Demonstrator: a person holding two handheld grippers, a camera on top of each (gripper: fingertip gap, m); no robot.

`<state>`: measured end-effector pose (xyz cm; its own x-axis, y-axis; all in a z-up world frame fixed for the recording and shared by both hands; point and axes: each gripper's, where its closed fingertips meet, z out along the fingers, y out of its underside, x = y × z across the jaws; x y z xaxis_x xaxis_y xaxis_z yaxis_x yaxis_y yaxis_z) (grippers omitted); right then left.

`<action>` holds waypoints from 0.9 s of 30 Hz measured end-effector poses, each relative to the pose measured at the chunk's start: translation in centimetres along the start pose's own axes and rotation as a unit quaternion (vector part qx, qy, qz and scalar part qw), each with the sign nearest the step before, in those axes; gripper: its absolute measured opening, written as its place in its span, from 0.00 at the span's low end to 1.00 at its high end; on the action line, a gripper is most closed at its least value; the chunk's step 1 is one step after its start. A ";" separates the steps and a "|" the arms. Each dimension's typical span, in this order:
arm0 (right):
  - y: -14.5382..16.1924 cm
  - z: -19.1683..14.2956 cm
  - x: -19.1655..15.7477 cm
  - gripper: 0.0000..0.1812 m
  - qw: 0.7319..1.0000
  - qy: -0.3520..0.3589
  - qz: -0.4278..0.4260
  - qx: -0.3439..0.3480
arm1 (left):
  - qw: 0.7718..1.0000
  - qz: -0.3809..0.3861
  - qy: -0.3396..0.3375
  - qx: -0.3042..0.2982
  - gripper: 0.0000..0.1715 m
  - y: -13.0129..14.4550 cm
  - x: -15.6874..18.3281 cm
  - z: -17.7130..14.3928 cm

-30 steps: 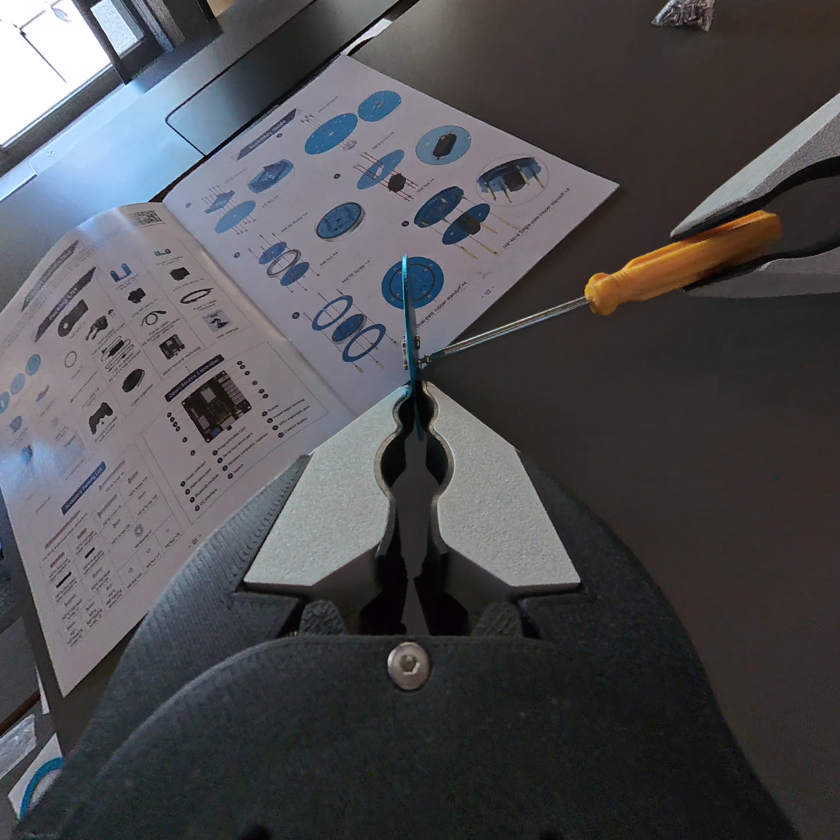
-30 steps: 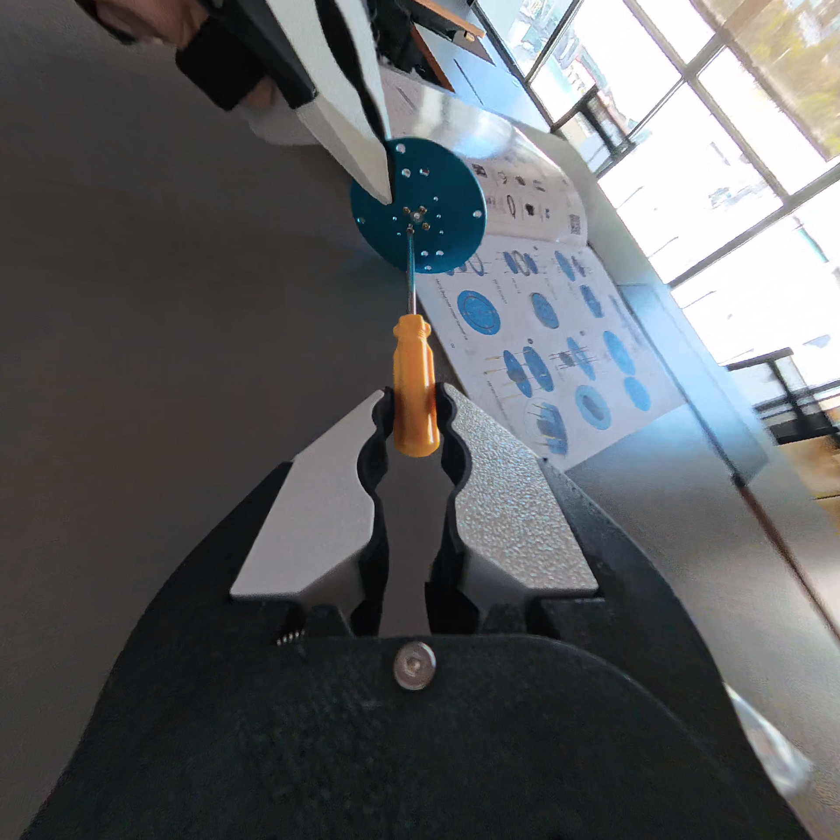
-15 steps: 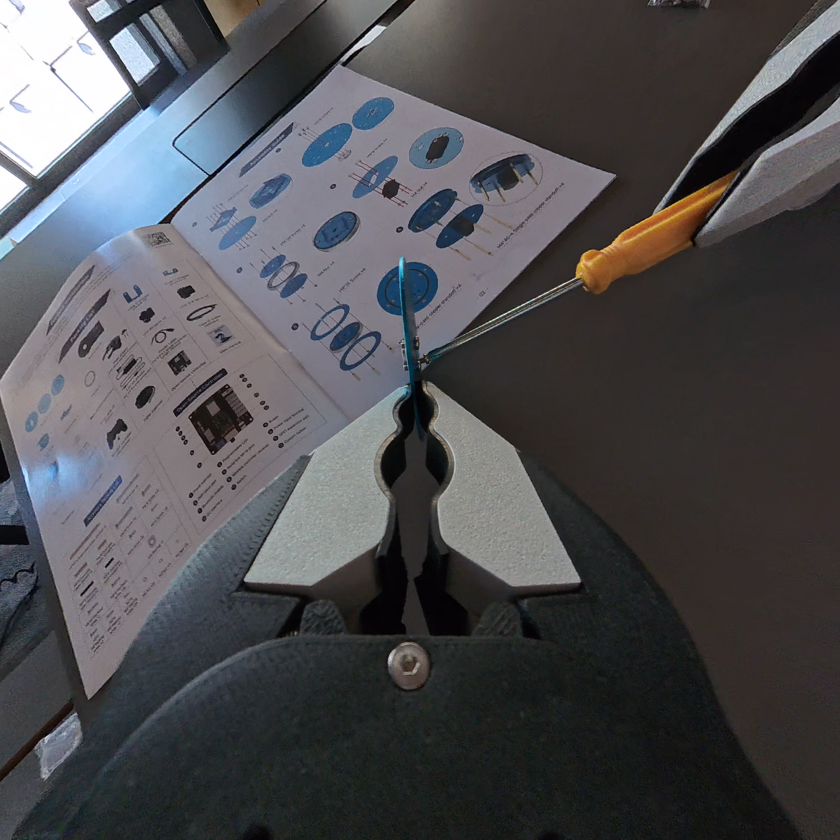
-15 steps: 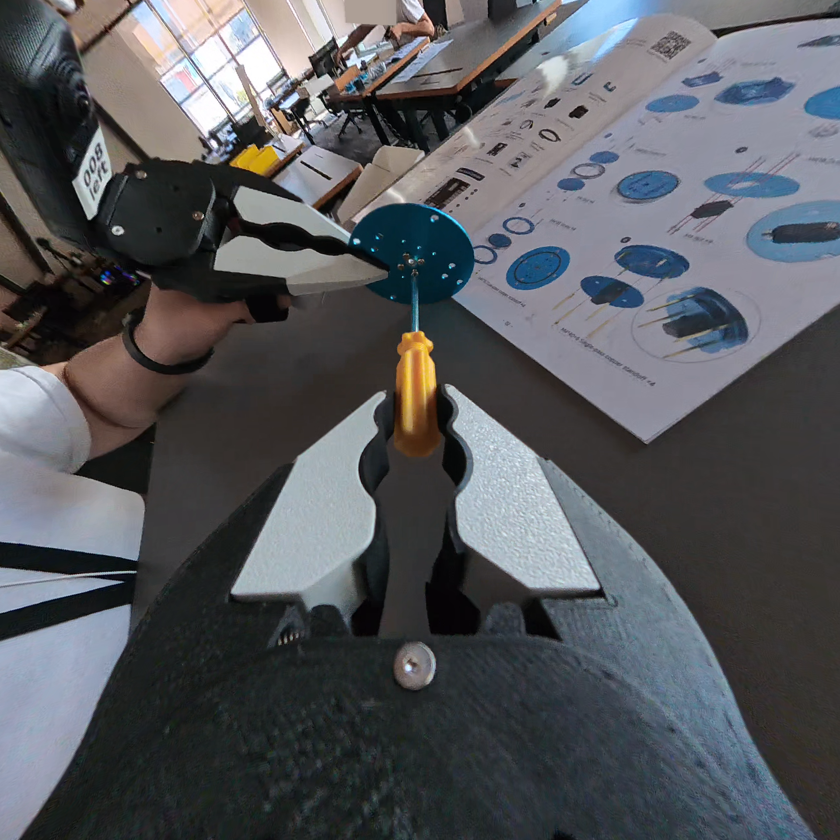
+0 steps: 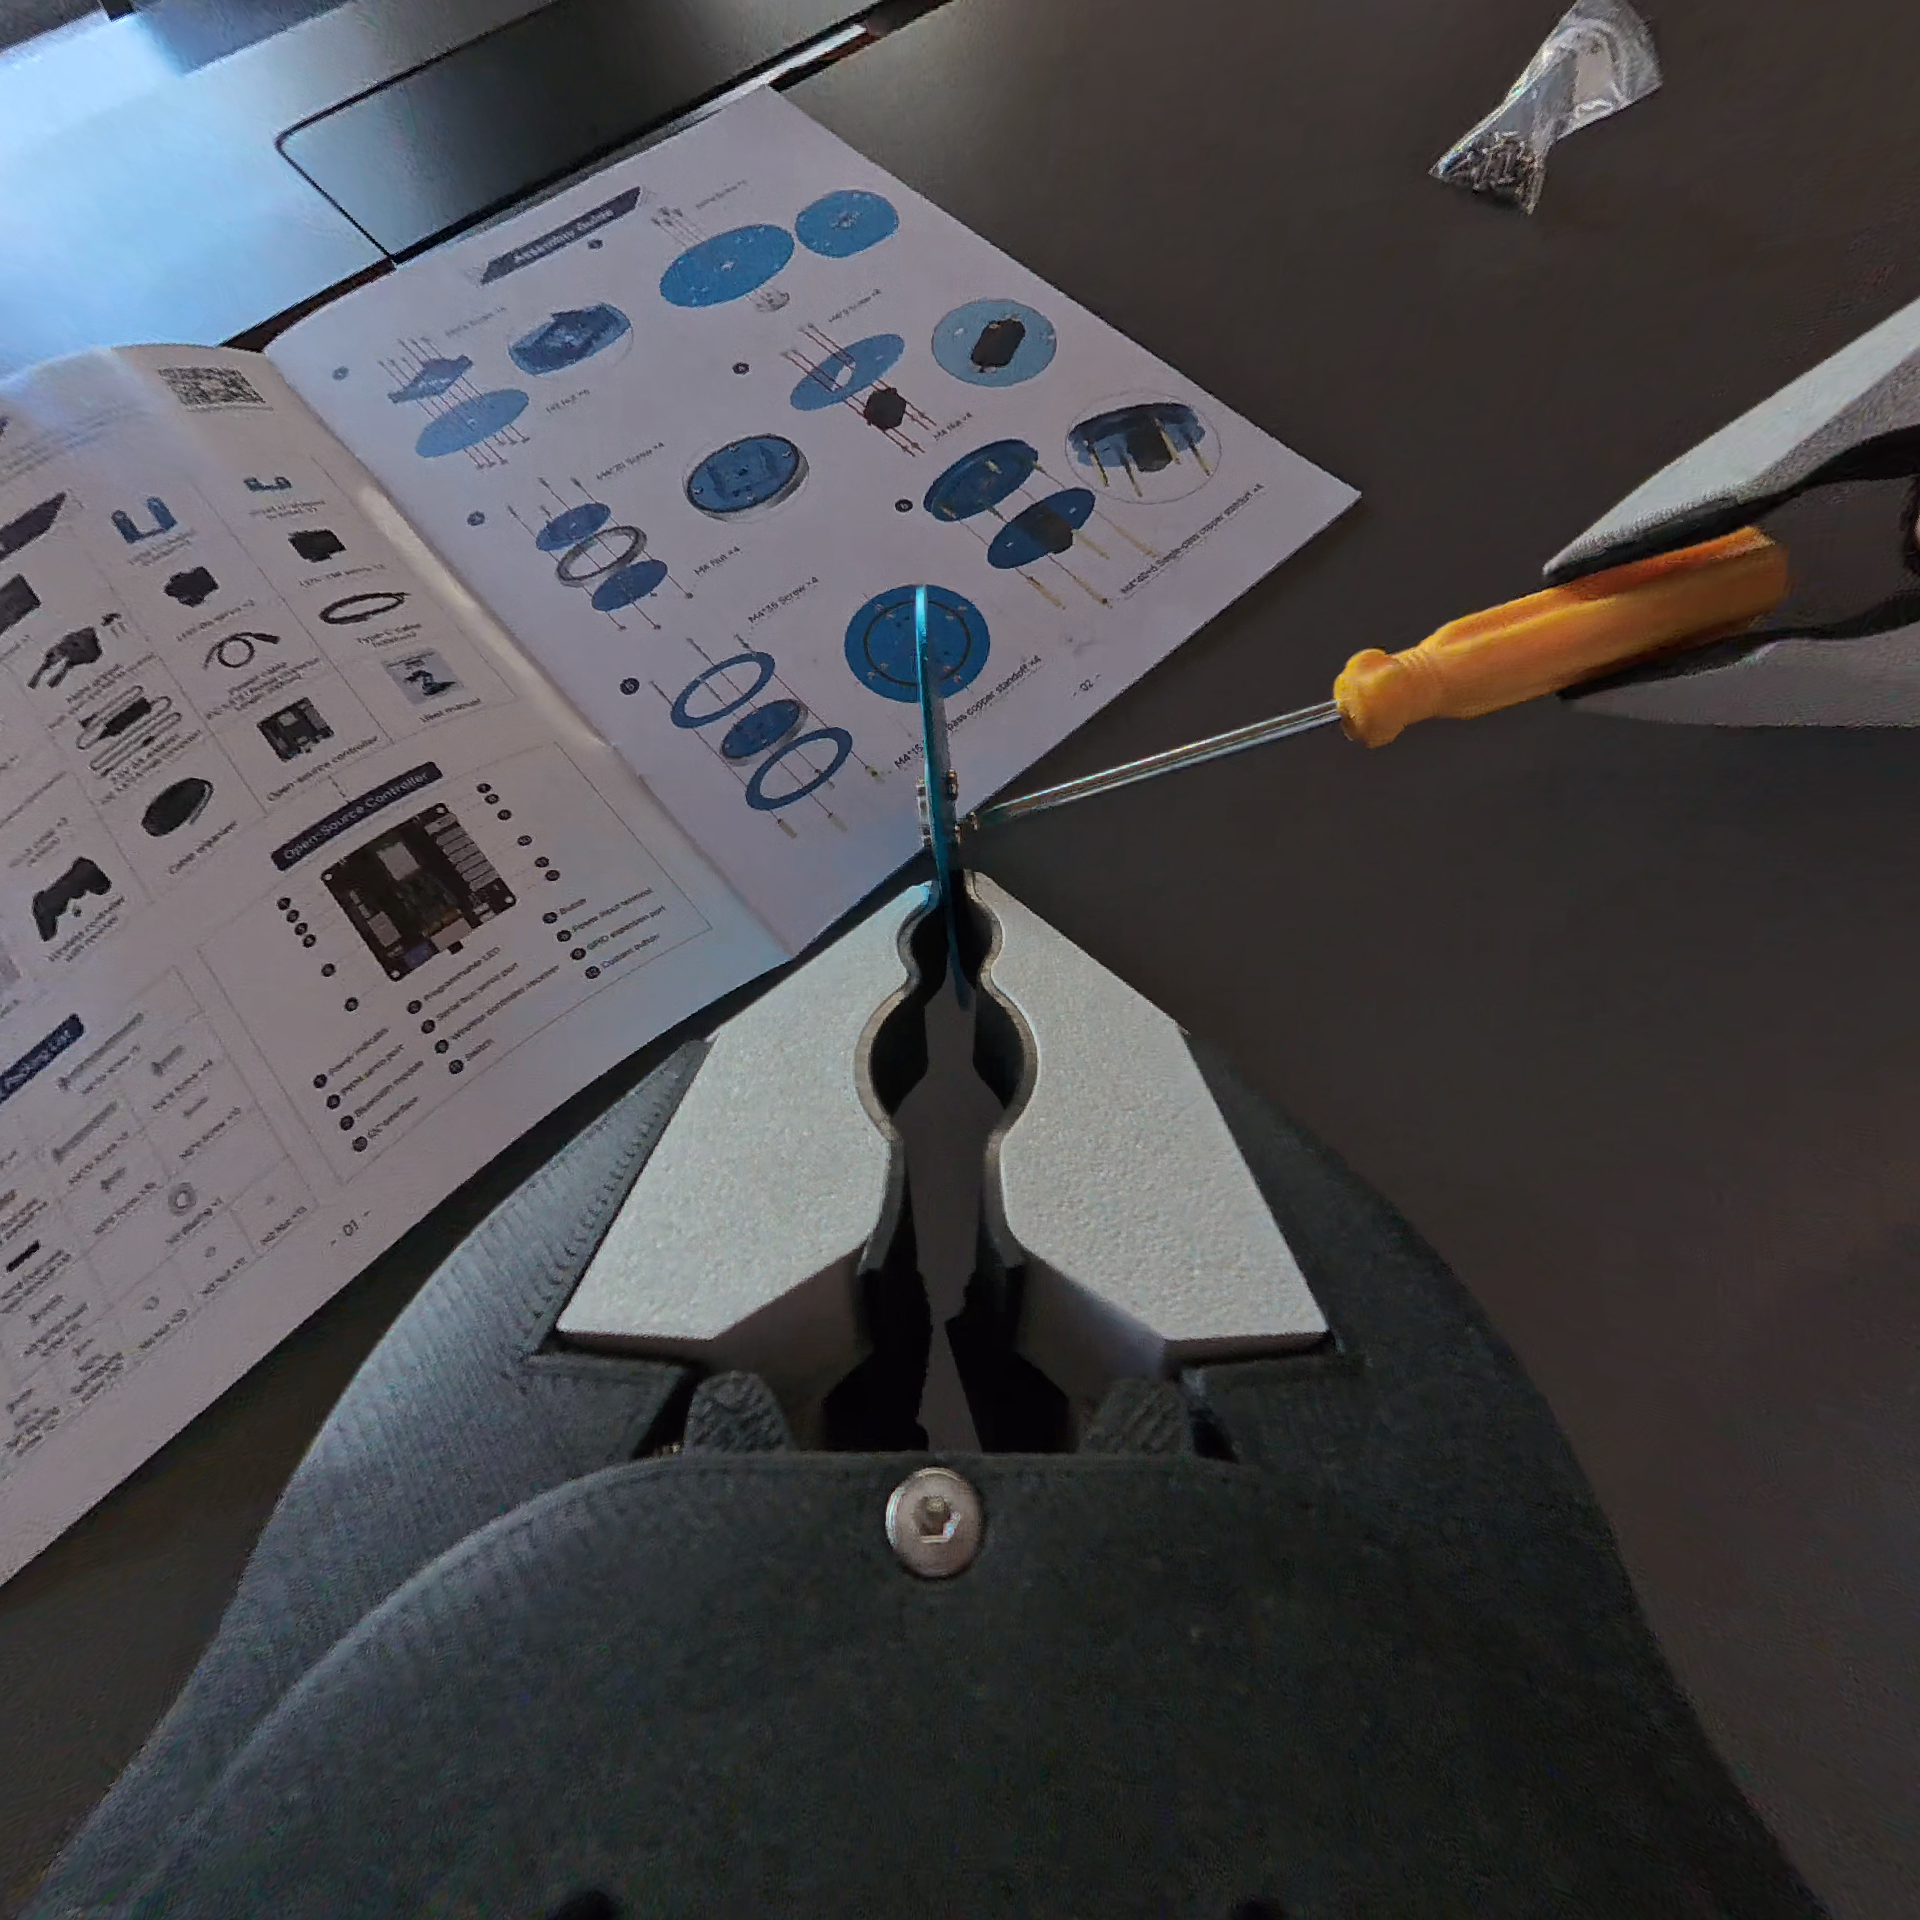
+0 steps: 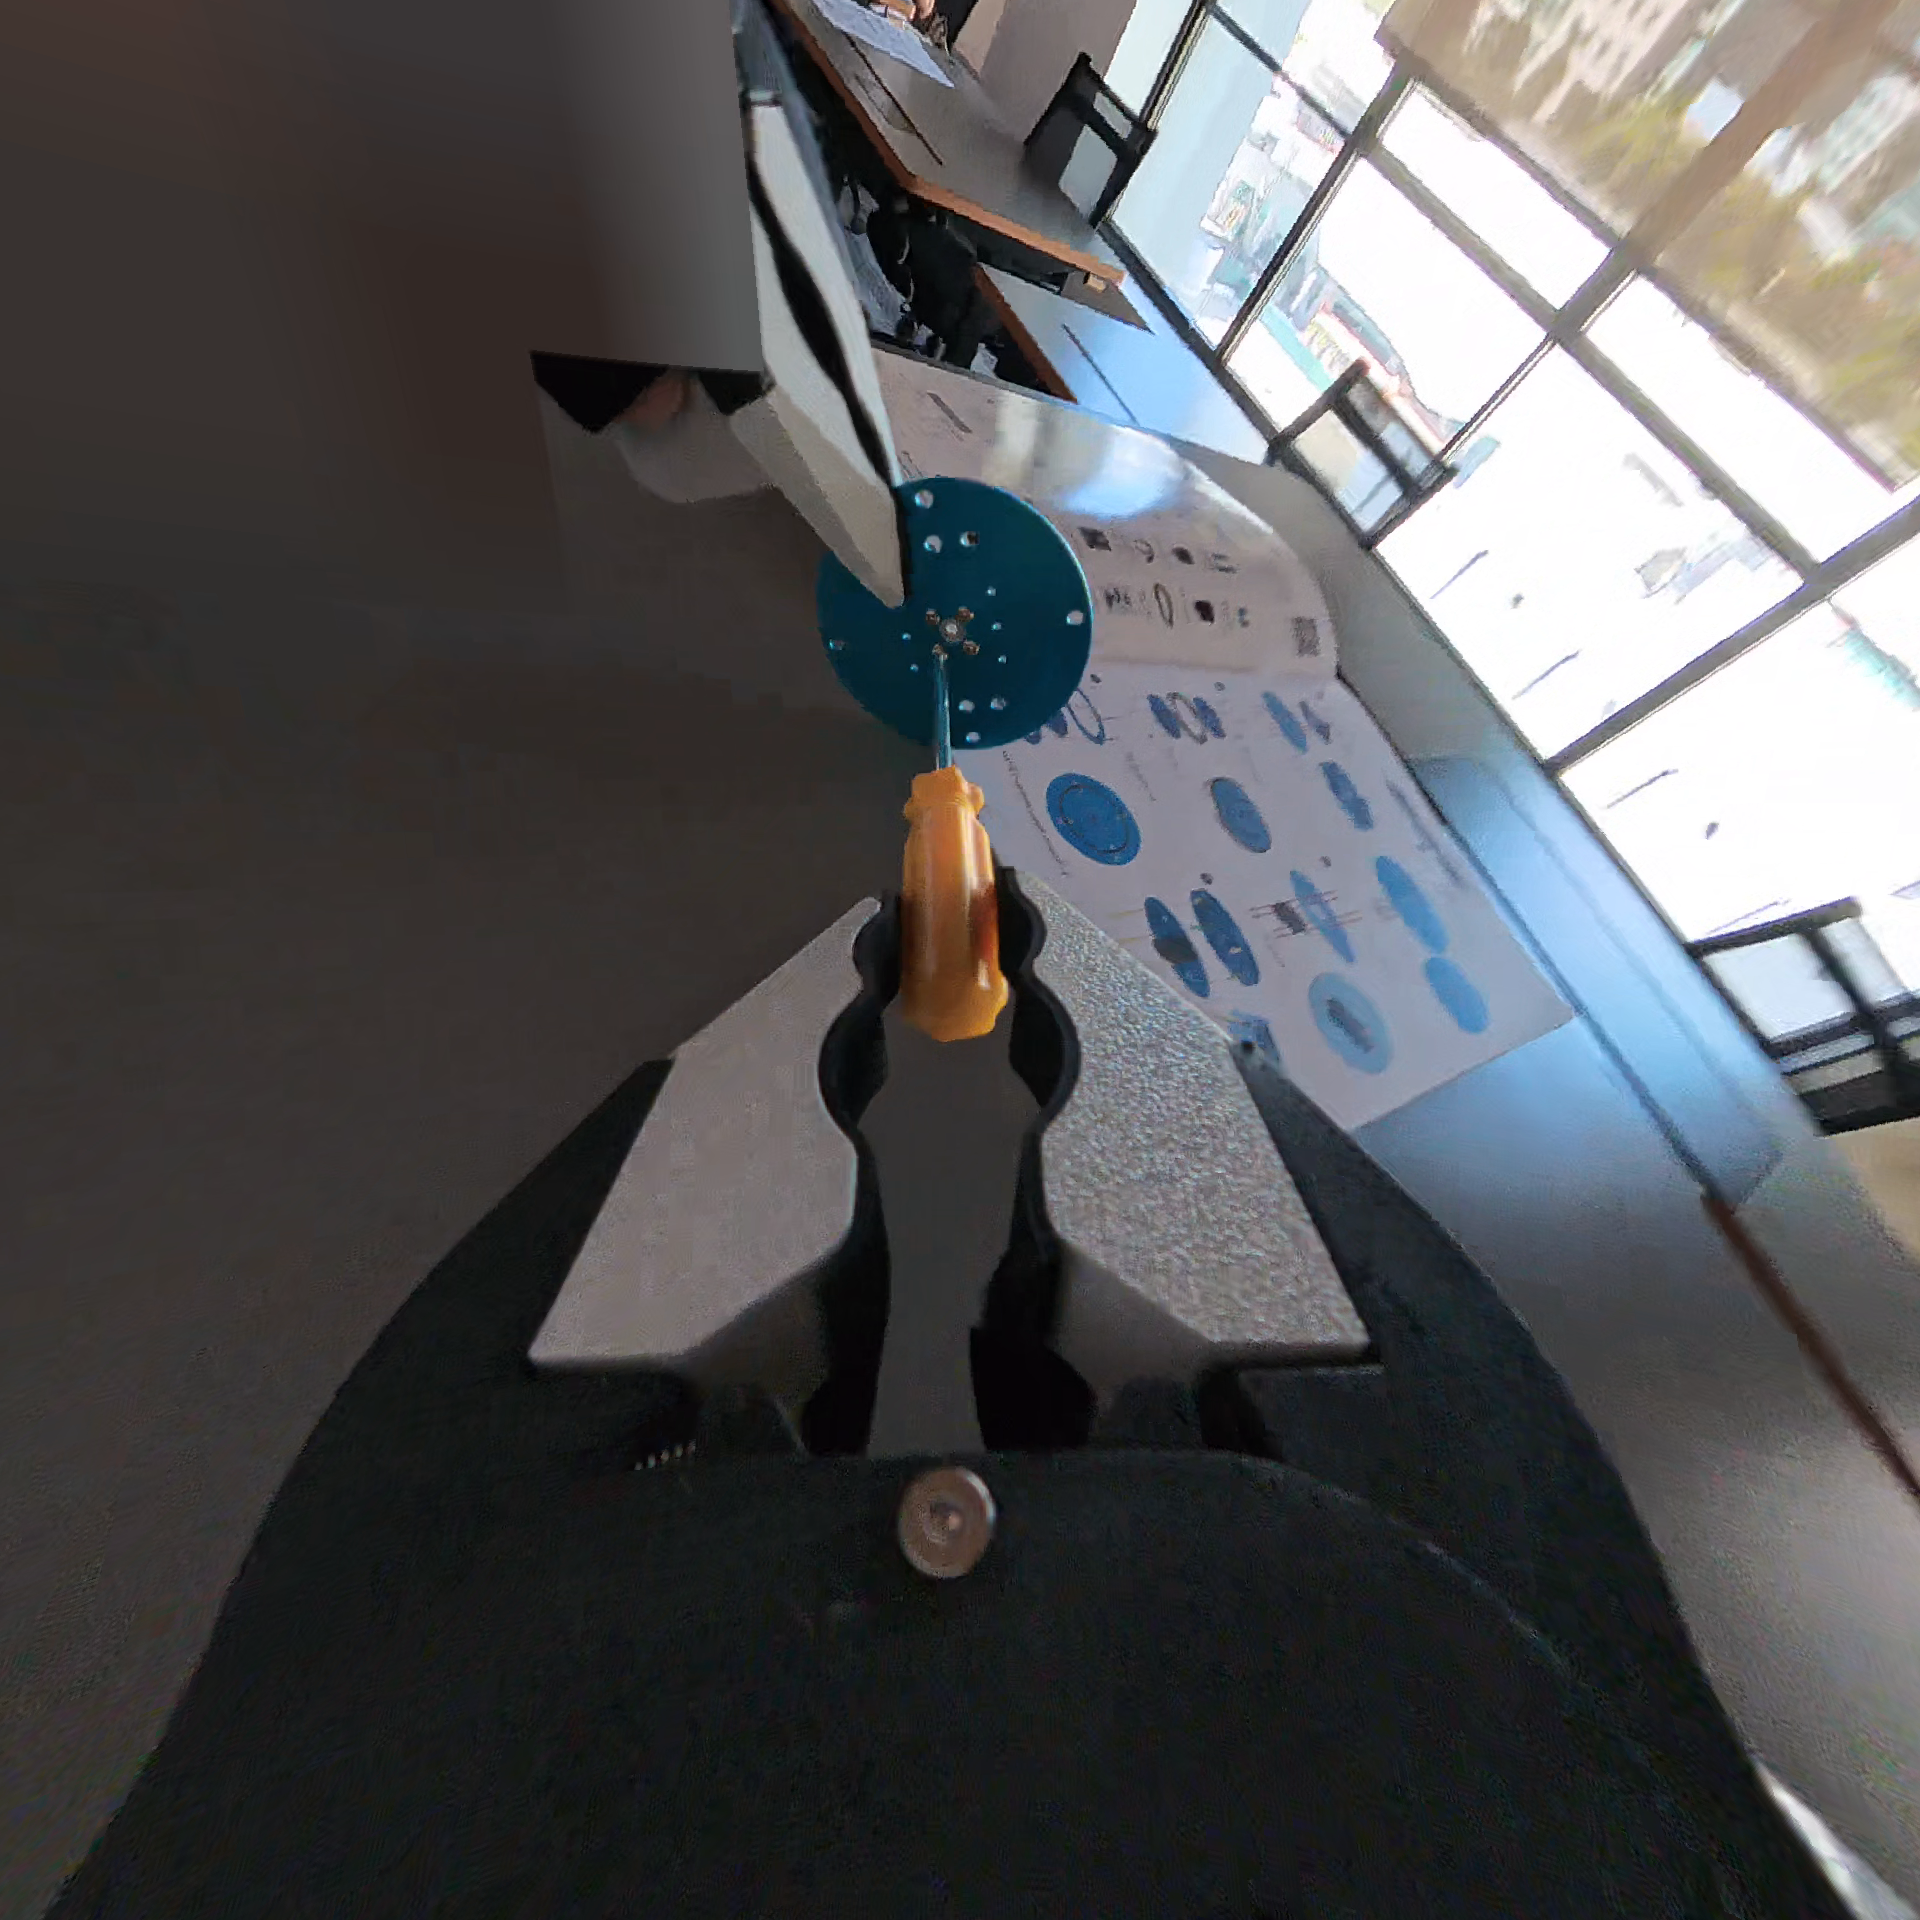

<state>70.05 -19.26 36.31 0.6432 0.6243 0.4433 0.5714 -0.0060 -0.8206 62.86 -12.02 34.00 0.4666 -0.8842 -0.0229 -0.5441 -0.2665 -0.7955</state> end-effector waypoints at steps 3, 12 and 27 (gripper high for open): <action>-0.3 -0.2 -0.4 0.09 0.995 0.024 -0.098 -0.005 | 1.000 0.000 0.006 -0.005 0.00 0.0 0.2 -0.1; -0.6 -0.6 -1.9 0.09 0.875 0.112 -0.470 -0.020 | 0.999 -0.029 0.035 -0.015 0.00 0.2 0.7 -0.3; -1.2 0.2 -0.6 0.09 0.995 0.033 -0.091 -0.004 | 0.999 -0.032 0.004 -0.004 0.00 0.0 -0.3 0.0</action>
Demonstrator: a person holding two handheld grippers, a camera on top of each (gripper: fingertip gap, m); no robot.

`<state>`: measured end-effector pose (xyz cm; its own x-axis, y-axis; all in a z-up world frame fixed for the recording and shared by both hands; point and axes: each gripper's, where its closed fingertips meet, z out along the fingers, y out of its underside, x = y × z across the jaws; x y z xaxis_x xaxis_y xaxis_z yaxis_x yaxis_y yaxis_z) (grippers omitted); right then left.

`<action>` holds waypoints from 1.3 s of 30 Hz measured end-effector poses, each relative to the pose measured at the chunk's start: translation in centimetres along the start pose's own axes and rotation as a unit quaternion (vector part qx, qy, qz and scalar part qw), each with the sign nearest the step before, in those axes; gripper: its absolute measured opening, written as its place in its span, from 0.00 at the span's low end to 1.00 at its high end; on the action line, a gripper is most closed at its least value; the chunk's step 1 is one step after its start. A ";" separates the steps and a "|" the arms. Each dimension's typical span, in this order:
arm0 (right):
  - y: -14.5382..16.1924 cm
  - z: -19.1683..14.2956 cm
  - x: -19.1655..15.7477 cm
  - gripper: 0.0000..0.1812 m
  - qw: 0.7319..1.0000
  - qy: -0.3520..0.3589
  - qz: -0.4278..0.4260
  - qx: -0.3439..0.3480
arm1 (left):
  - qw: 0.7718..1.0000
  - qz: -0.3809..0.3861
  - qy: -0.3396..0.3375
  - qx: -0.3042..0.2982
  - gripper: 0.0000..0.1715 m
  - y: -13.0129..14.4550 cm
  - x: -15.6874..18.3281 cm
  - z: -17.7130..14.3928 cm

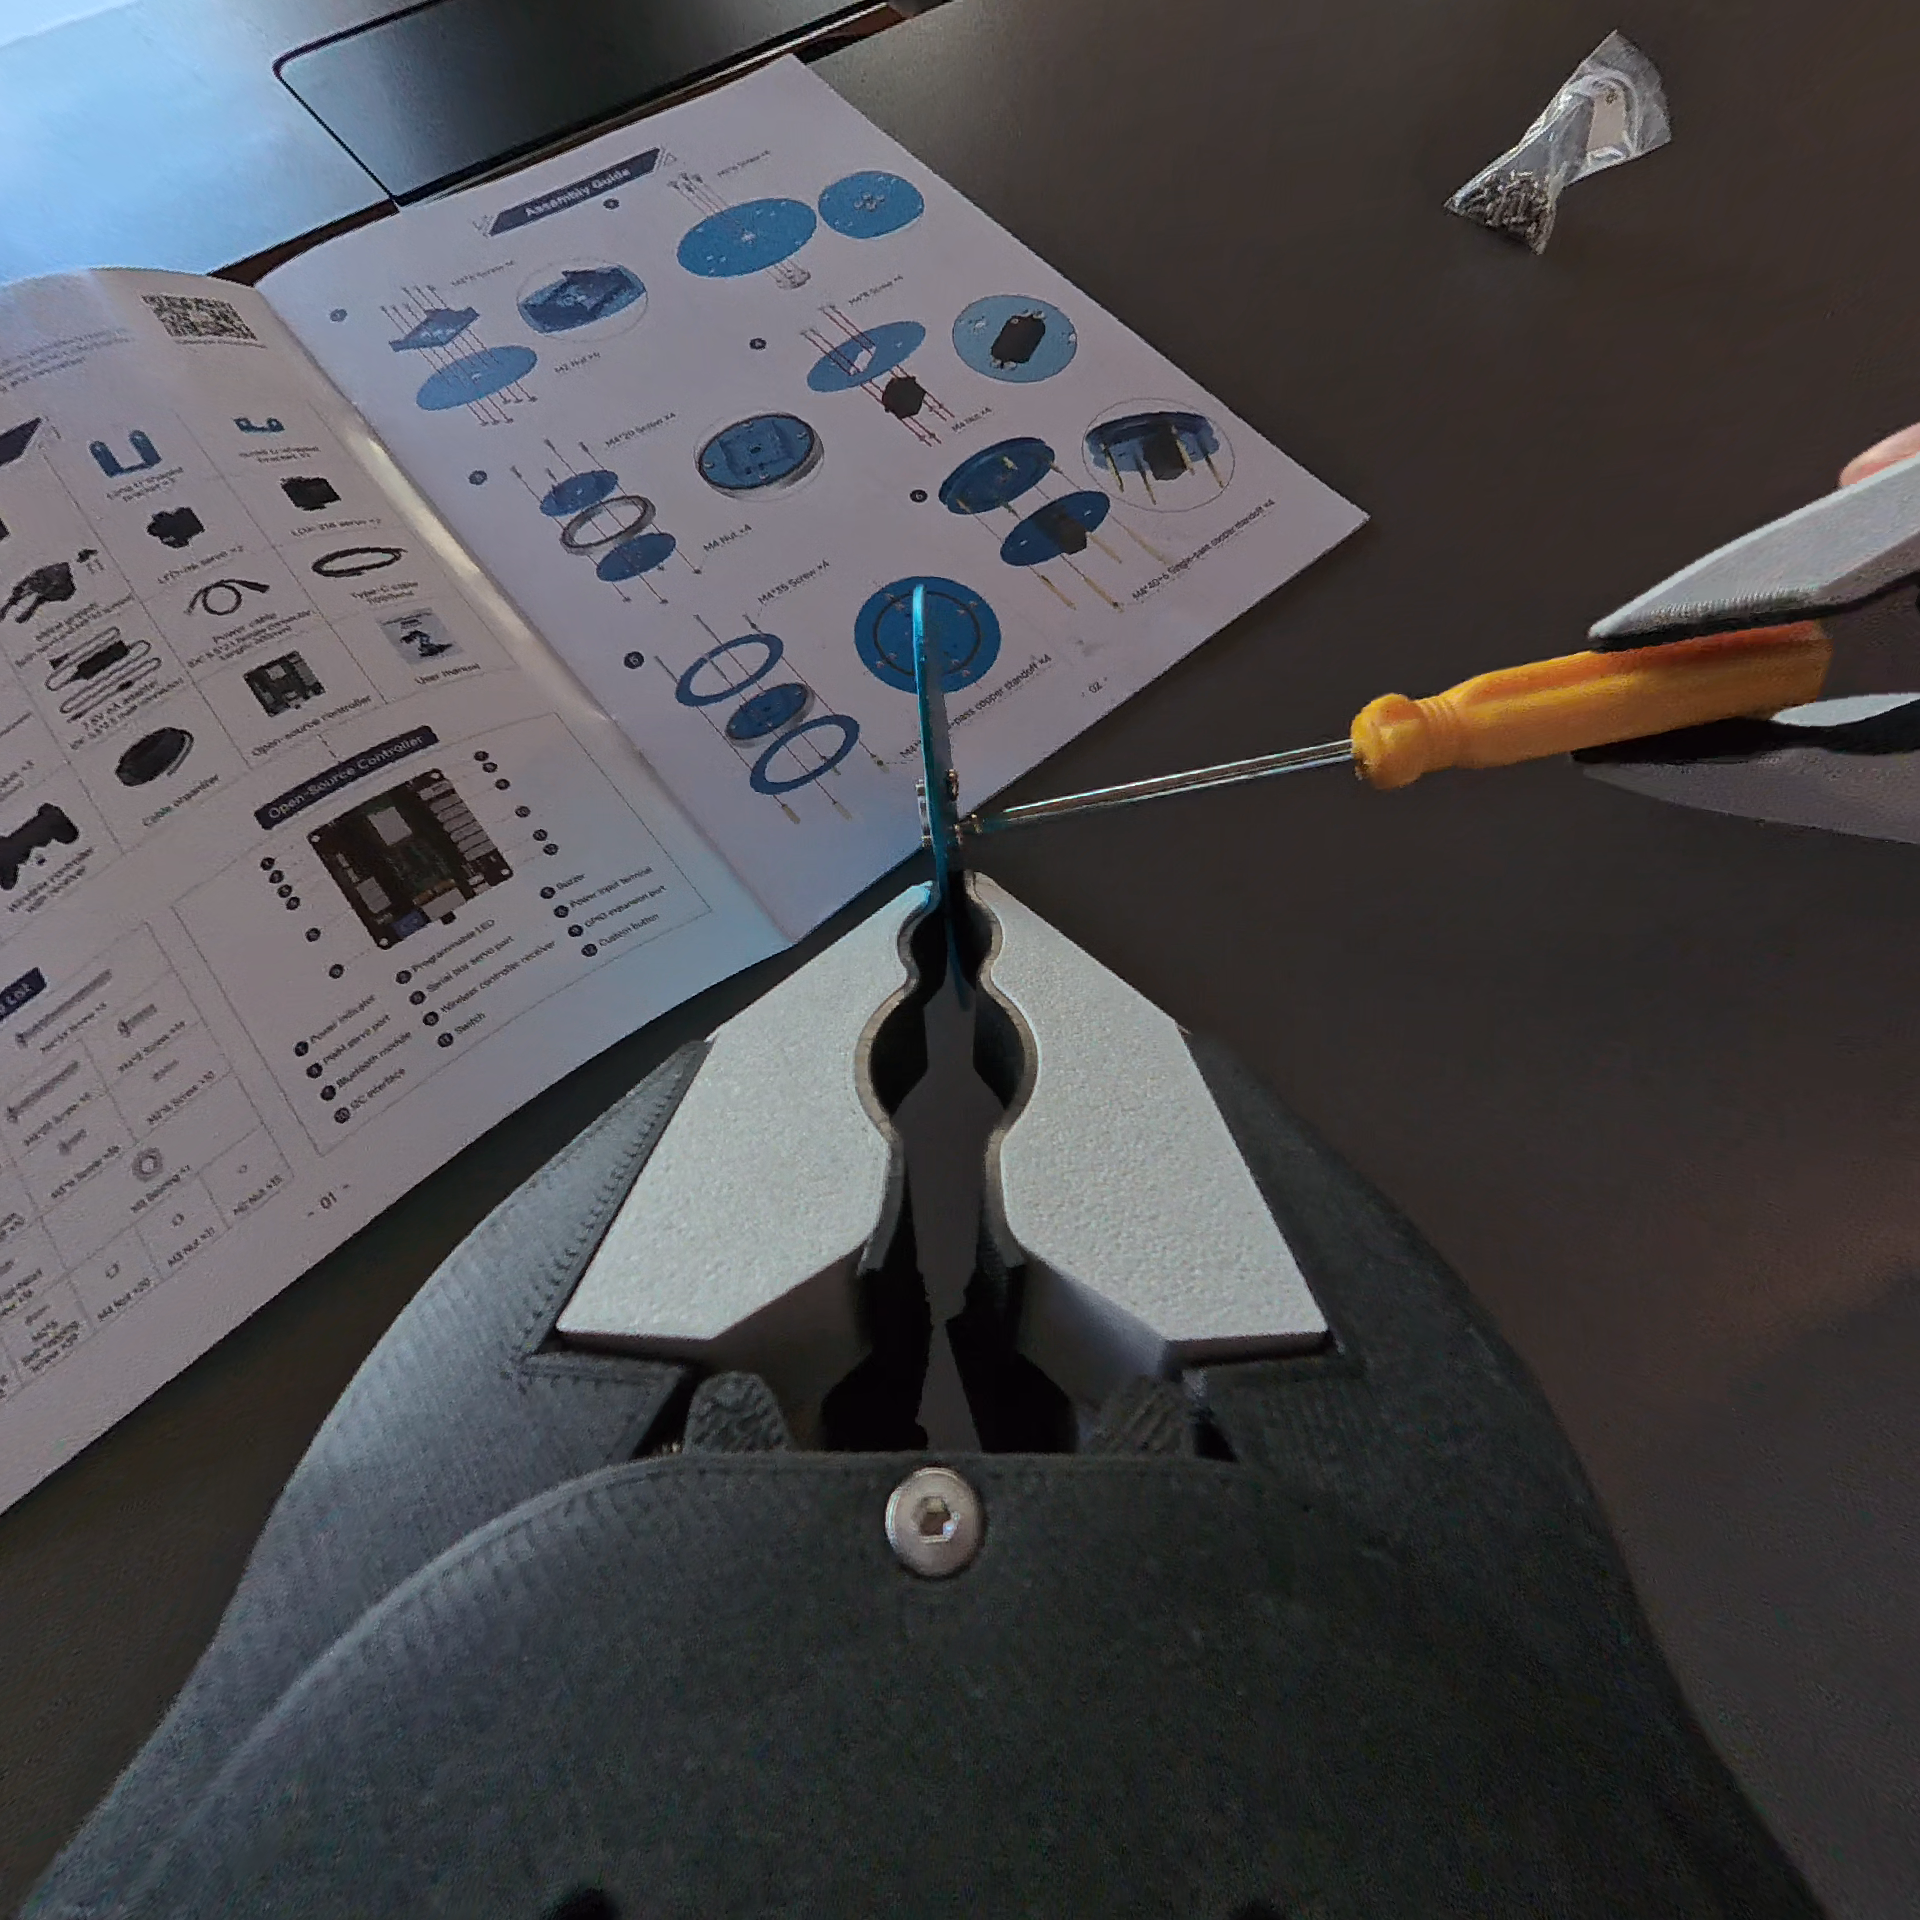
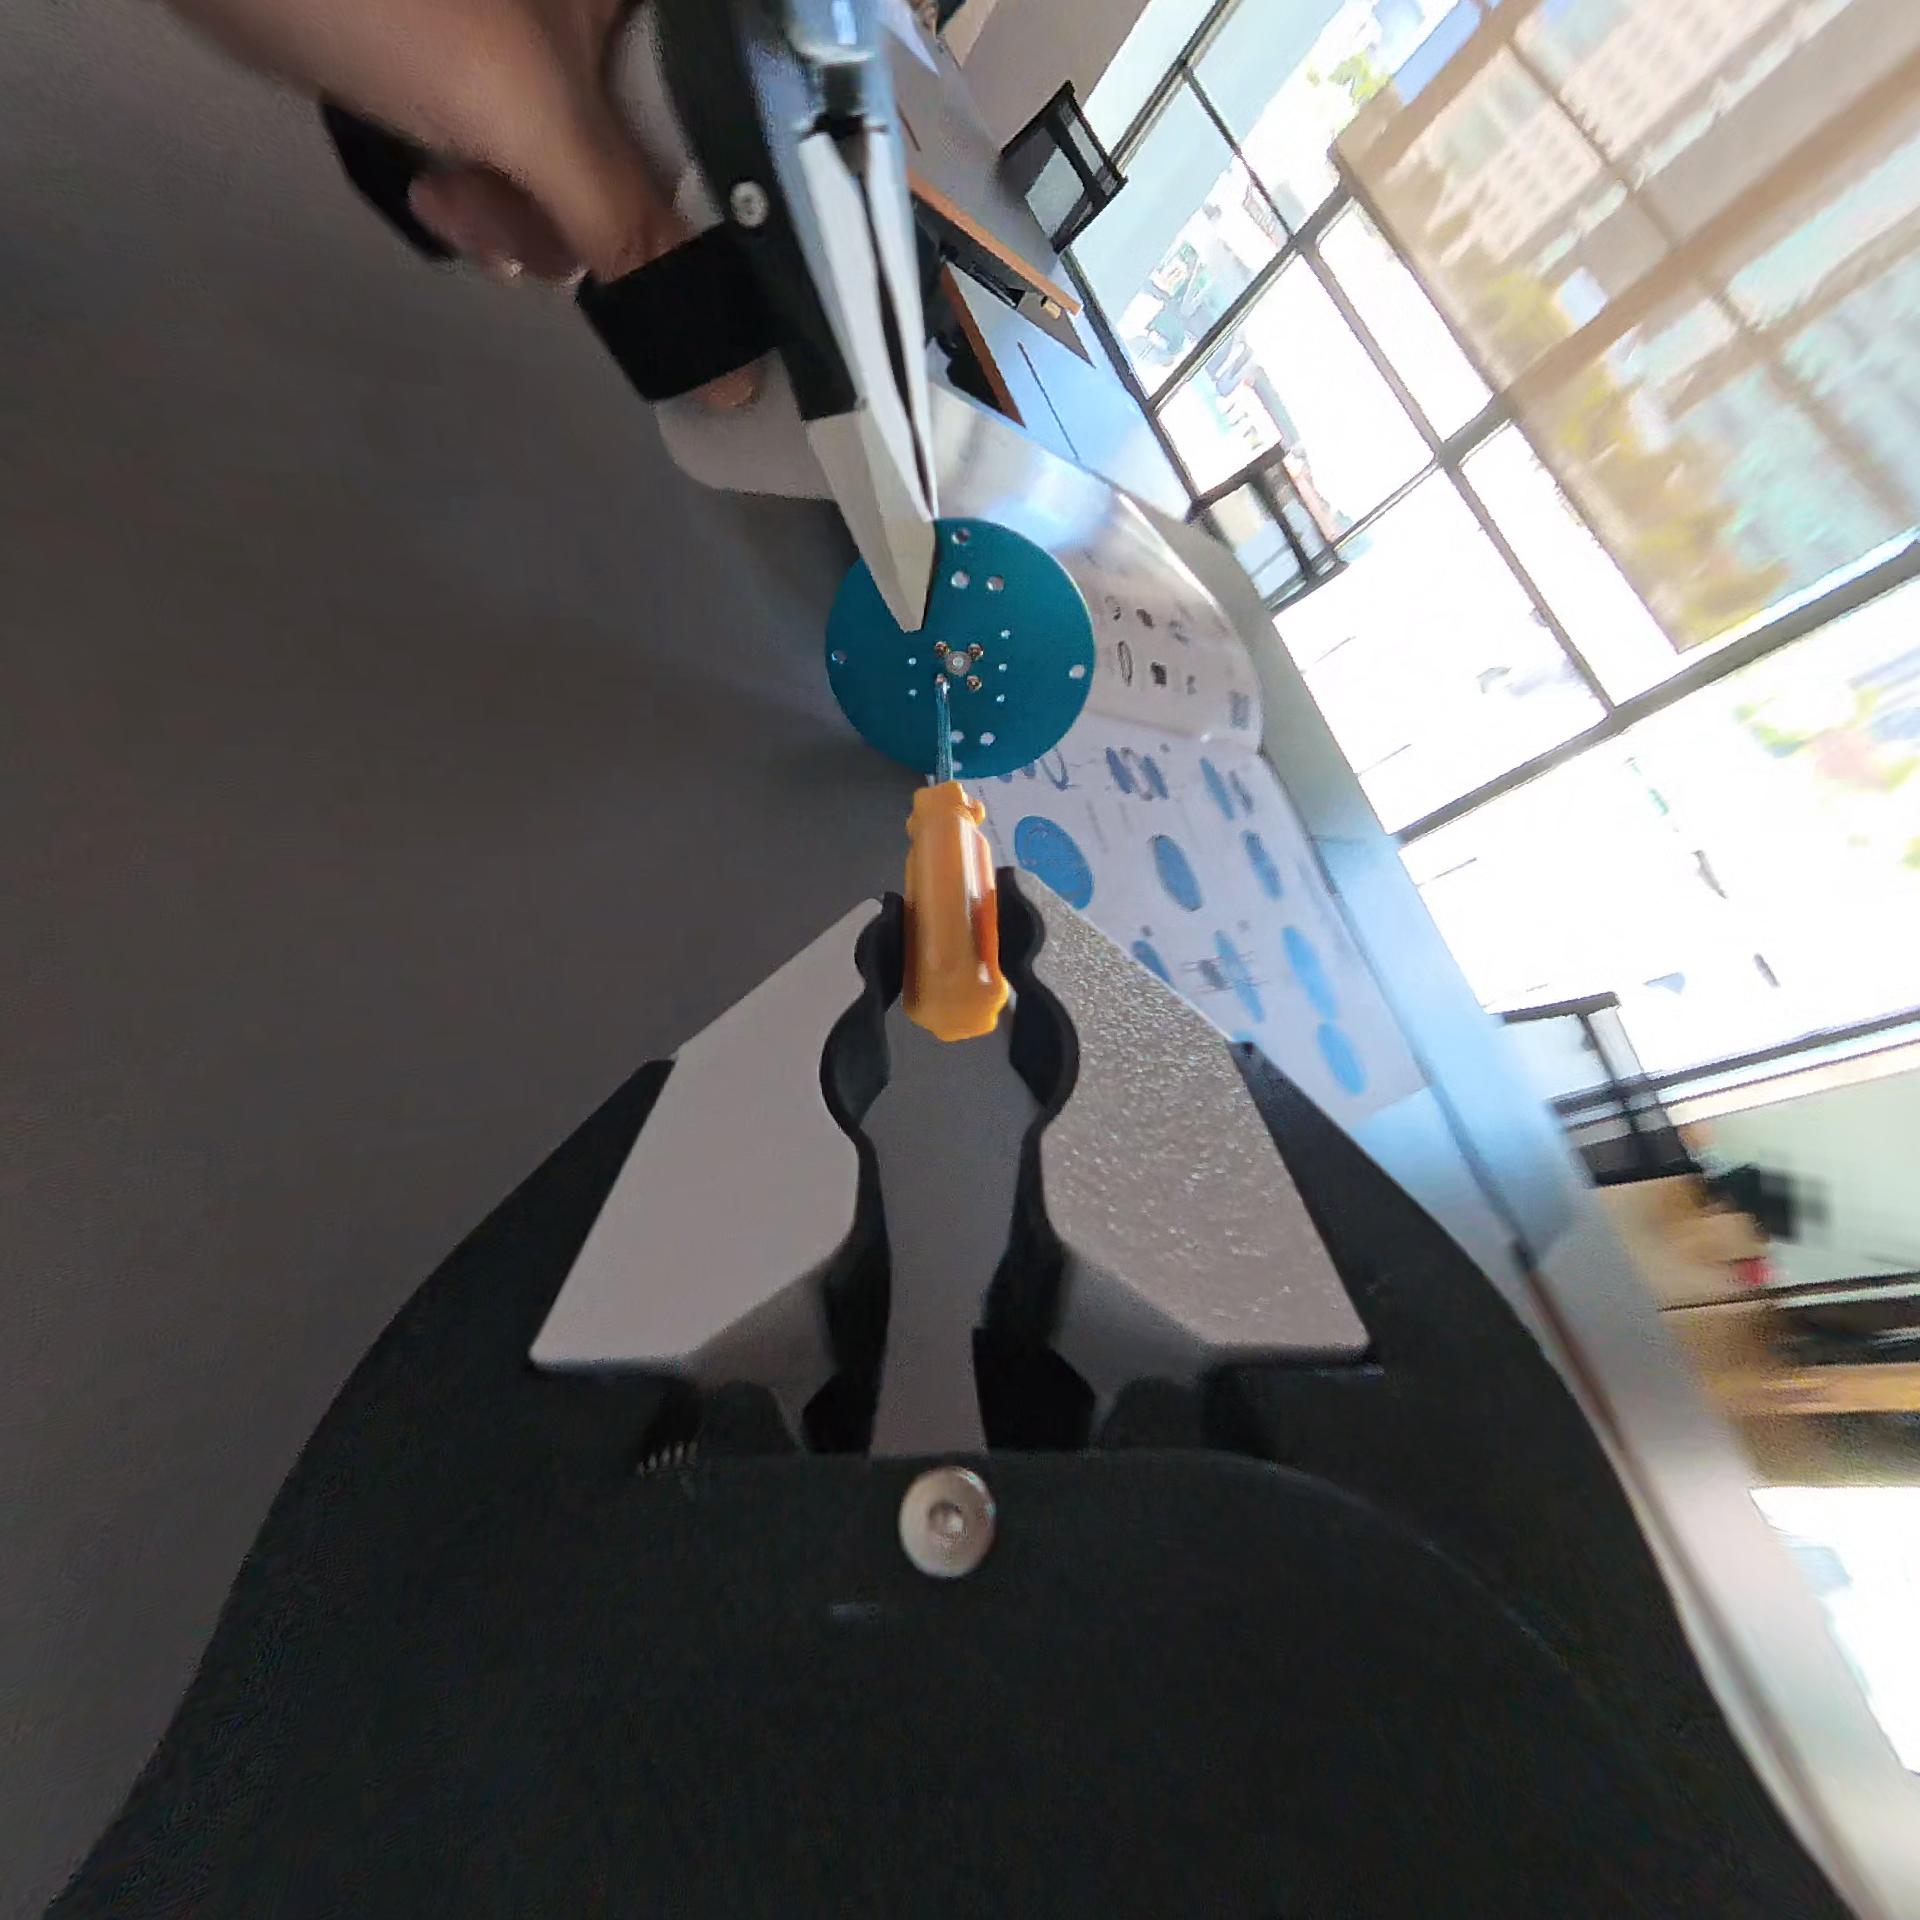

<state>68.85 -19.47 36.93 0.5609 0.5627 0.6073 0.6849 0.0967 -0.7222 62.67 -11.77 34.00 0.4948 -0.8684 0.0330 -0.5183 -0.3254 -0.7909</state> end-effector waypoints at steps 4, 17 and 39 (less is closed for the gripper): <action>0.7 0.1 0.4 0.09 0.994 -0.026 0.108 -0.006 | 1.000 -0.013 0.004 0.003 0.00 -0.1 -0.1 0.0; 2.3 0.3 0.8 0.09 0.911 -0.111 0.398 -0.002 | 1.000 0.010 -0.015 0.009 0.00 -0.2 0.0 0.2; 4.5 0.0 0.7 0.07 0.777 -0.171 0.606 -0.001 | 0.998 0.041 -0.040 0.010 0.00 -0.2 -0.3 0.3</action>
